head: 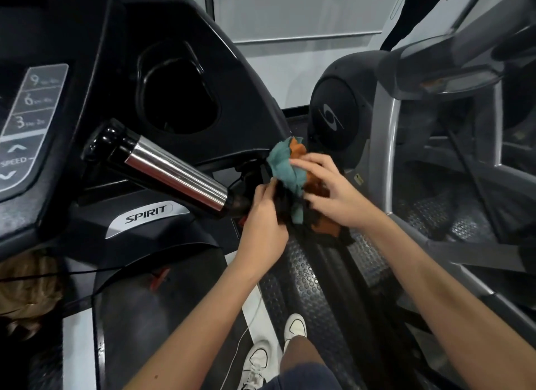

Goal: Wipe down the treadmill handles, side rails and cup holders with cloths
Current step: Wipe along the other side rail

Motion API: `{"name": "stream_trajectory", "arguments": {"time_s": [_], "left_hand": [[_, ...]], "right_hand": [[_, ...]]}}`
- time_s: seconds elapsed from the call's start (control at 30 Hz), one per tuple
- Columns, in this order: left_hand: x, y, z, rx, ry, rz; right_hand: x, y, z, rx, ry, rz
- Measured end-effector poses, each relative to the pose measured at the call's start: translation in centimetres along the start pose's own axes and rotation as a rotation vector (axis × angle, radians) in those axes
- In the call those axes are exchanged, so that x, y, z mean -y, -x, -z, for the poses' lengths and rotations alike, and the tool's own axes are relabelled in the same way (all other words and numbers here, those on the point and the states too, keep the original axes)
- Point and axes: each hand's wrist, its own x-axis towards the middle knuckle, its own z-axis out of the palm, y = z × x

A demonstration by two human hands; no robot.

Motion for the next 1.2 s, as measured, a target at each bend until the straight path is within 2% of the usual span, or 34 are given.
{"name": "stream_trajectory", "arguments": {"time_s": [0.07, 0.23, 0.37, 0.53, 0.7, 0.83, 0.9, 1.0, 1.07, 1.2], "left_hand": [[0.3, 0.4, -0.1, -0.004, 0.025, -0.005], [0.5, 2.1, -0.4, 0.018, 0.050, 0.020], [1.0, 2.1, -1.2, -0.084, 0.092, 0.073], [1.0, 2.2, -1.3, -0.068, 0.144, 0.139], [0.8, 2.0, -1.3, -0.098, 0.187, 0.133], [0.8, 2.3, -1.3, -0.082, 0.194, 0.115], [0.8, 2.2, -1.4, -0.091, 0.189, 0.109], [0.7, 2.0, -1.5, -0.093, 0.222, 0.138], [0.7, 2.0, -1.5, -0.082, 0.241, 0.160], [0.7, 2.3, -1.4, -0.056, 0.280, 0.180]], "right_hand": [[-0.2, 2.1, 0.6, 0.027, 0.029, 0.027], [0.0, 5.4, 0.4, -0.037, 0.061, 0.039], [0.1, 1.6, -0.2, -0.078, 0.209, 0.109], [0.4, -1.6, -0.8, -0.079, 0.314, 0.104], [-0.6, 2.3, -0.1, -0.144, 0.164, 0.131], [-0.8, 5.8, 0.2, -0.111, 0.096, 0.052], [-0.7, 5.2, 0.1, -0.107, 0.102, 0.036], [-0.5, 1.6, -0.3, -0.131, 0.109, 0.123], [-0.8, -0.7, -0.7, -0.174, 0.032, 0.056], [-0.9, -2.0, -1.5, -0.265, -0.449, -0.324]]}}
